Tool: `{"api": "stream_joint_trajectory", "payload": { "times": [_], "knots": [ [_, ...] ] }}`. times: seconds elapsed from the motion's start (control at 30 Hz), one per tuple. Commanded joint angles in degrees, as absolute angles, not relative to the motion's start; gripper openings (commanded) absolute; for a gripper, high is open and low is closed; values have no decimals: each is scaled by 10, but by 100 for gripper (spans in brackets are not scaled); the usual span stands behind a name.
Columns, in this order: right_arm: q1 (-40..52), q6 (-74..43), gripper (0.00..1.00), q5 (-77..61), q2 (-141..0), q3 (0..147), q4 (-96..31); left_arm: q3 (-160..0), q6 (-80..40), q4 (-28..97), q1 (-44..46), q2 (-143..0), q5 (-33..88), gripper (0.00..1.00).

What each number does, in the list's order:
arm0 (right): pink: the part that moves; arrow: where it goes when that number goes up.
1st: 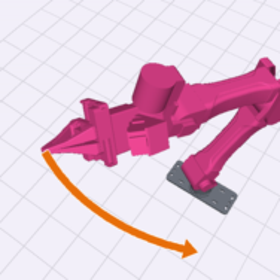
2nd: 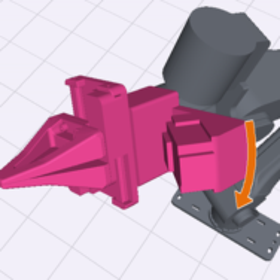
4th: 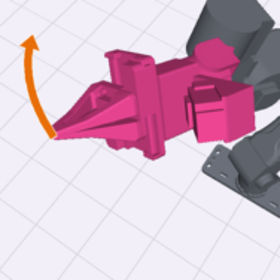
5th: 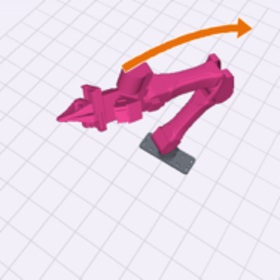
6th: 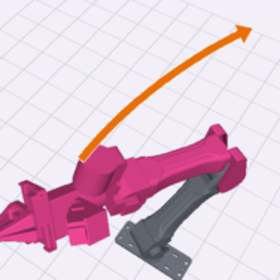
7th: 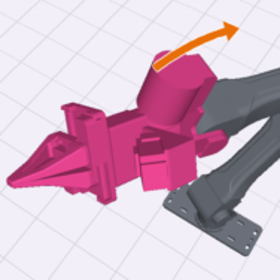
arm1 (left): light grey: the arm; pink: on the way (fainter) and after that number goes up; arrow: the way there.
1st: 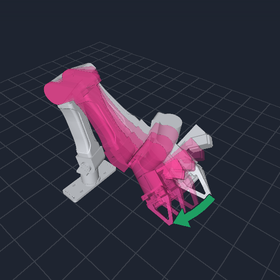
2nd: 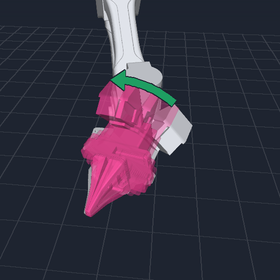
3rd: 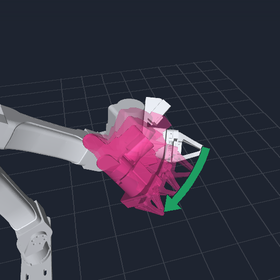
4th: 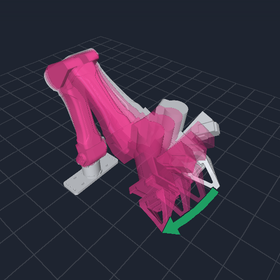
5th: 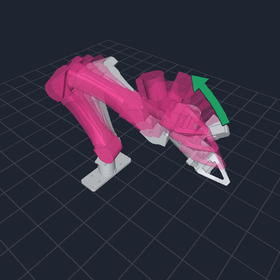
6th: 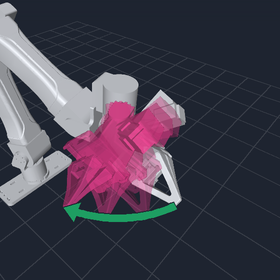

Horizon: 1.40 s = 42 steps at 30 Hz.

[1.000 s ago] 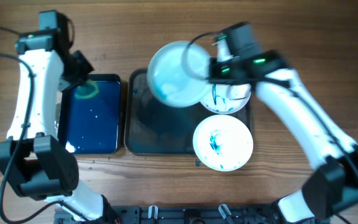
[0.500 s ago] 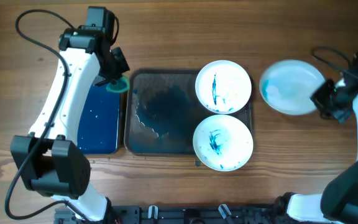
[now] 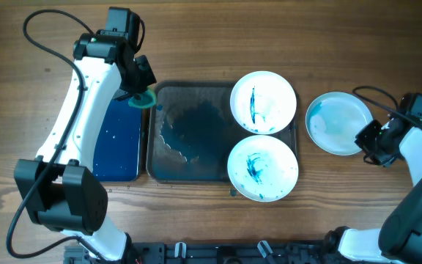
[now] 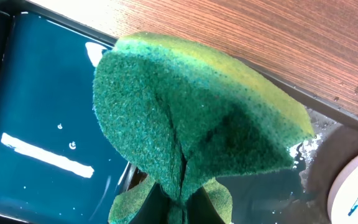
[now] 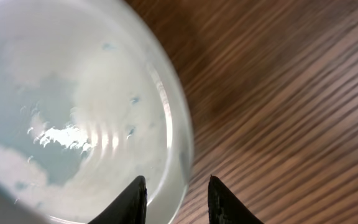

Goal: Clean dirty plates on tray and stack at the side
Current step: 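Set the plate down on the table right of the tray, release, then move the right gripper to grip the rim of the top-right plate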

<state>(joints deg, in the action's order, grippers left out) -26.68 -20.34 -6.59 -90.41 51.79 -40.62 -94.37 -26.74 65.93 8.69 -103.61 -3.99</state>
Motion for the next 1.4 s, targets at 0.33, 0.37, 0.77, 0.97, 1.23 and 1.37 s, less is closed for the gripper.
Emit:
{"api": "stream_joint_trajectory", "payload": {
  "times": [0.33, 0.37, 0.77, 0.97, 1.23, 1.37],
  "knots": [
    [-14, -60, 34, -107, -947, 702, -385, -948, -273, 645, 89, -1032, -19, 4],
    [5, -60, 34, -82, -966, 702, -380, -948, -273, 645, 89, -1032, -19, 4],
    [28, -33, 15, -90, -1105, 701, -311, -948, -273, 645, 89, -1032, 0, 4],
    [28, -36, 8, -90, -1112, 698, -302, -948, -273, 645, 89, -1032, 0, 4],
    [32, -52, 4, -158, -1074, 713, -329, -948, -273, 645, 89, -1032, 0, 4],
    [78, -80, 4, -210, -1006, 724, -365, -948, -273, 645, 89, -1032, 6, 4]
  ]
}}
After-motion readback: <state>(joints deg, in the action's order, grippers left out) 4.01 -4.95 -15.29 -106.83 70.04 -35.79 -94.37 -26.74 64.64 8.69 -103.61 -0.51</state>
